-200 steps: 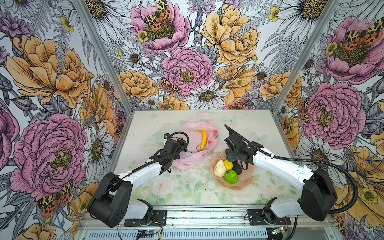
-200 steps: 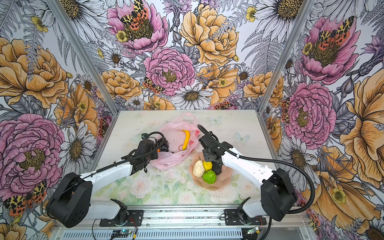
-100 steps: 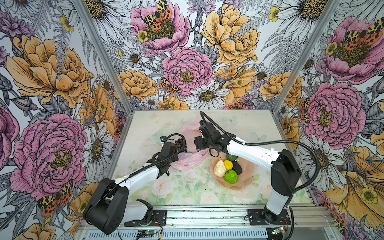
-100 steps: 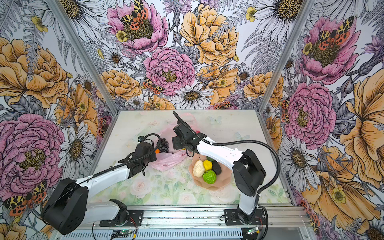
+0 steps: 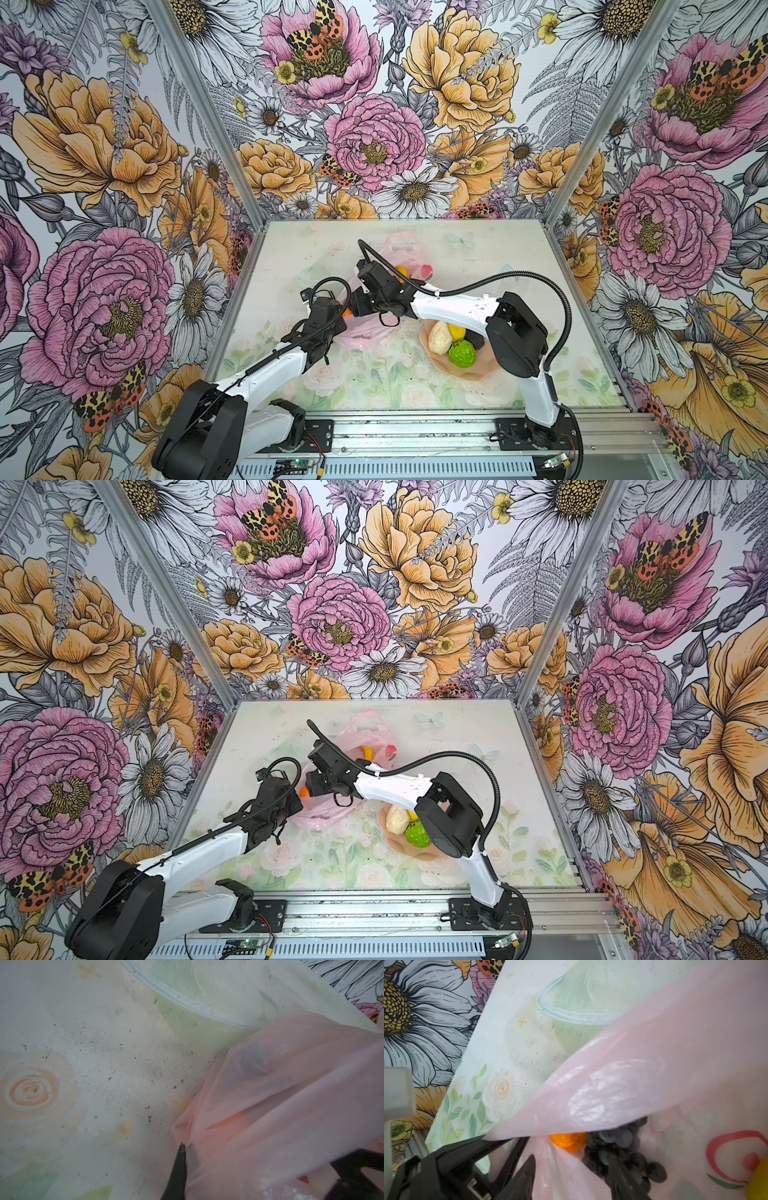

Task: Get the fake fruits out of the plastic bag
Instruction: 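Reach the right gripper into the bag beside the left gripper, grasp the orange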

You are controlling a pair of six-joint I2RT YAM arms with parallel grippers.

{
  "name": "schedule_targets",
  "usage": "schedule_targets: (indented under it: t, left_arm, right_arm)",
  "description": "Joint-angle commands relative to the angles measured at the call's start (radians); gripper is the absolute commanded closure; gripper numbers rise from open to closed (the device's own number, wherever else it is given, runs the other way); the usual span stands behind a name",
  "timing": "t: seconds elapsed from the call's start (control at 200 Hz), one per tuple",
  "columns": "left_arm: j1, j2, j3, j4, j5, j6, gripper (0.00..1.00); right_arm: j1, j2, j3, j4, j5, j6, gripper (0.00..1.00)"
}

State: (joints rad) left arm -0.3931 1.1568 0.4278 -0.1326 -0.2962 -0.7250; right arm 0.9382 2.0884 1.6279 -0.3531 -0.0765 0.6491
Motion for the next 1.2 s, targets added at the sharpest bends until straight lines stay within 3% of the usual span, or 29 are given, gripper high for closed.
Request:
schedule_targets:
  t: [0.0,0.315,0.716,1.196]
  left_arm:
    - [0.018,0.01,-0.028,0.026,0.042,-0.052,0.98]
    - [0.081,0.004,-0.059,0.069,0.133,-0.046,0.98]
    - [0.092,-0.02,-0.06,0.066,0.156,-0.038,0.98]
    - [0.089,-0.025,-0.06,0.064,0.169,-0.035,0.98]
  right_arm:
    - [0.017,0.041,0.045,0.041,-0.007,0.021,0.44]
    - [0.045,0.116,0.091,0.04,0.017,0.024,0.49]
    - [0.056,0.189,0.146,0.036,0.057,0.003,0.49]
    - [0.061,0.287,0.228,-0.006,0.098,-0.028,0.42]
